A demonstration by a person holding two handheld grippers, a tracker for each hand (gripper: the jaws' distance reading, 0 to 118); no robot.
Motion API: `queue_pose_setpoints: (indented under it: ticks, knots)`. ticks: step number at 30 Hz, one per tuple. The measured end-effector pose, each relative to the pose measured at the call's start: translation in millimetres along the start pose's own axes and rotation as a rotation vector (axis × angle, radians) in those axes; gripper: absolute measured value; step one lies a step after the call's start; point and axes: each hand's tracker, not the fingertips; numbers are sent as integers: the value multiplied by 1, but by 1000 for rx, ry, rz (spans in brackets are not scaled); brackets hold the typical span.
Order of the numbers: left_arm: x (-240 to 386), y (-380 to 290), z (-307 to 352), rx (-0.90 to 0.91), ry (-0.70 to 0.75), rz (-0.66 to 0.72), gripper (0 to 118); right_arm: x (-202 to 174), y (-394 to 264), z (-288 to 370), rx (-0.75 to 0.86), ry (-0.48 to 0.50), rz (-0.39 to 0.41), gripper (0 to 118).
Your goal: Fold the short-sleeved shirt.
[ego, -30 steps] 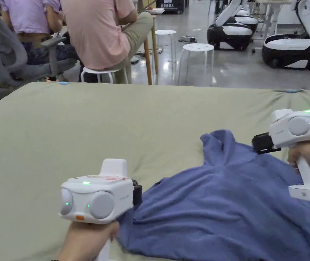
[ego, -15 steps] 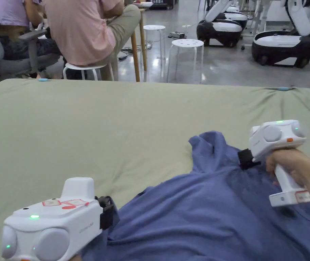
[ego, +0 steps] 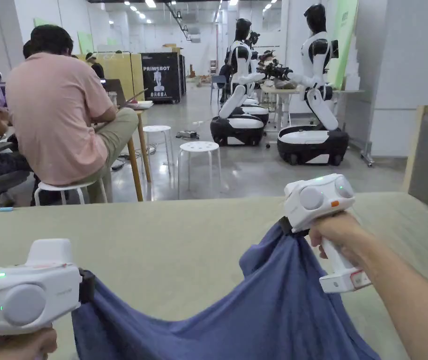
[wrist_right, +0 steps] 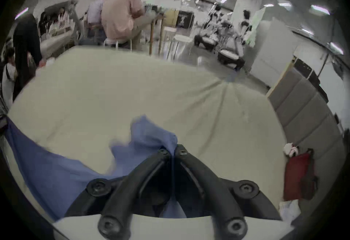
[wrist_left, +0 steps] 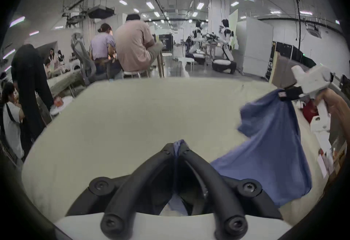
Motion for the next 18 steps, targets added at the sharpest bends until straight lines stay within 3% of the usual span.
queue_pose_setpoints:
  ticks: [3, 6, 8, 13, 15, 18]
  knots:
    - [-8, 71, 20, 101, -15, 27, 2, 23, 46, 68, 148, -92, -16, 2]
    - [-13, 143, 33, 170, 49, -45, 2, 51, 91, 128, 273, -198, -42, 2]
    - [-21, 192, 40, 212, 87, 0, 2, 56, 112, 179, 361, -264, -74, 2]
    - [-26, 276, 43, 311, 180, -108, 2, 70, 152, 242, 486, -339, -98, 2]
    - [-30, 299, 49, 351, 138, -46, 2, 75, 162, 255, 498, -319, -103, 2]
    - [-38, 324, 53, 352, 61, 86, 2, 77, 176, 266, 534, -364, -127, 2]
